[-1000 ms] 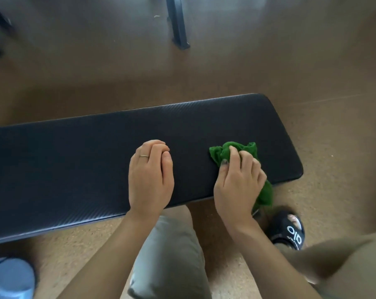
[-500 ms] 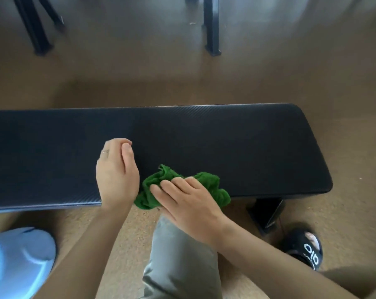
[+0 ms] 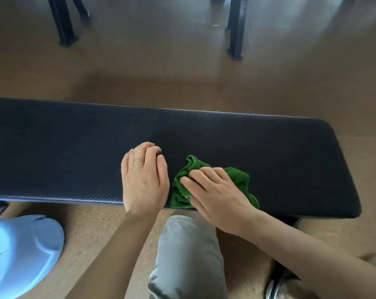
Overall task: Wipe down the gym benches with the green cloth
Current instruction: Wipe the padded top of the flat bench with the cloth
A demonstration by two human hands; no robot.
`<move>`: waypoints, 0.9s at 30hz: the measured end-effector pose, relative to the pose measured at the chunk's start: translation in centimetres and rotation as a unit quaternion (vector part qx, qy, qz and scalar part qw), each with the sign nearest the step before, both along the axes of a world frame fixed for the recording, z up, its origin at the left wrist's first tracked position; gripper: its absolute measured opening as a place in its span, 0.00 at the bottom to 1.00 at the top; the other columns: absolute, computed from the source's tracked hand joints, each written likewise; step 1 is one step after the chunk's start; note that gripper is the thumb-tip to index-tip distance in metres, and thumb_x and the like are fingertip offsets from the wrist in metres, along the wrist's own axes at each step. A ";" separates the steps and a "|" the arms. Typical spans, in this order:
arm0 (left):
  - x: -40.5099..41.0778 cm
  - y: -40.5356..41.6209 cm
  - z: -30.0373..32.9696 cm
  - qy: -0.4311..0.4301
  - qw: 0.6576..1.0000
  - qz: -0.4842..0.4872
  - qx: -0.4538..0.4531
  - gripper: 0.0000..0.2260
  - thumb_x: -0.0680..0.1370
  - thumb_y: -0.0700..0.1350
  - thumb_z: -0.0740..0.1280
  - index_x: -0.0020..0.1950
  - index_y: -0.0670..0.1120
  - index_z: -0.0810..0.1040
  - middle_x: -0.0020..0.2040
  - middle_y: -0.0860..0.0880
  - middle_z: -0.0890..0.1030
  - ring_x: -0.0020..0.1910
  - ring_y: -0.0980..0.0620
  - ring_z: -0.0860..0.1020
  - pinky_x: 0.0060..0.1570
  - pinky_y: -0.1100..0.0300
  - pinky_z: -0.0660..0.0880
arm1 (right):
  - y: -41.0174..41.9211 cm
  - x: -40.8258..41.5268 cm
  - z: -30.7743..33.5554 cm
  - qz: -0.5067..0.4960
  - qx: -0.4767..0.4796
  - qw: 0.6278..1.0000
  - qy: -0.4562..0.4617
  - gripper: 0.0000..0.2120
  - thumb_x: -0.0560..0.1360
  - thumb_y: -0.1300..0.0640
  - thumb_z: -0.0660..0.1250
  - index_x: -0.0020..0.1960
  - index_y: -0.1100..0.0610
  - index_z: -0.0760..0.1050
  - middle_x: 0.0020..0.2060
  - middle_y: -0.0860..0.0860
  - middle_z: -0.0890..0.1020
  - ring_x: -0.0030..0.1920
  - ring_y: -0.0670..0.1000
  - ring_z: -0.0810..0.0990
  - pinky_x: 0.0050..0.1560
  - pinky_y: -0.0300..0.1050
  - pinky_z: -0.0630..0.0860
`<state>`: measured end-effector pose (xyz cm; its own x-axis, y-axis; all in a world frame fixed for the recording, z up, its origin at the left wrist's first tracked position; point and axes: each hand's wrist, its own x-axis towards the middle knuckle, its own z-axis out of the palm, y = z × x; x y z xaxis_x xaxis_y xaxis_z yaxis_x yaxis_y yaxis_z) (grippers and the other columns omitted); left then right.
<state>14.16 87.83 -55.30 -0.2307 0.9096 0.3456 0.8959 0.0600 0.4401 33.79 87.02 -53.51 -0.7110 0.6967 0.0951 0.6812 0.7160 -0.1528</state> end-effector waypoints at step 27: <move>-0.4 0.0 -0.4 -0.018 1.000 0.017 0.006 0.11 0.84 0.42 0.54 0.53 0.42 0.76 0.55 0.46 0.79 0.55 0.43 0.76 0.67 0.46 0.69 | 8.2 -7.8 -1.2 -0.067 -0.001 0.993 0.098 0.13 0.82 0.57 0.59 0.63 0.60 0.75 0.61 0.56 0.76 0.63 0.59 0.73 0.68 0.55 0.67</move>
<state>13.81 87.88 -55.72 -0.2731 0.8968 0.3482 0.8771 0.0834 0.4730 25.96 95.18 -54.70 -0.5799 0.7843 0.2204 0.7274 0.6203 -0.2936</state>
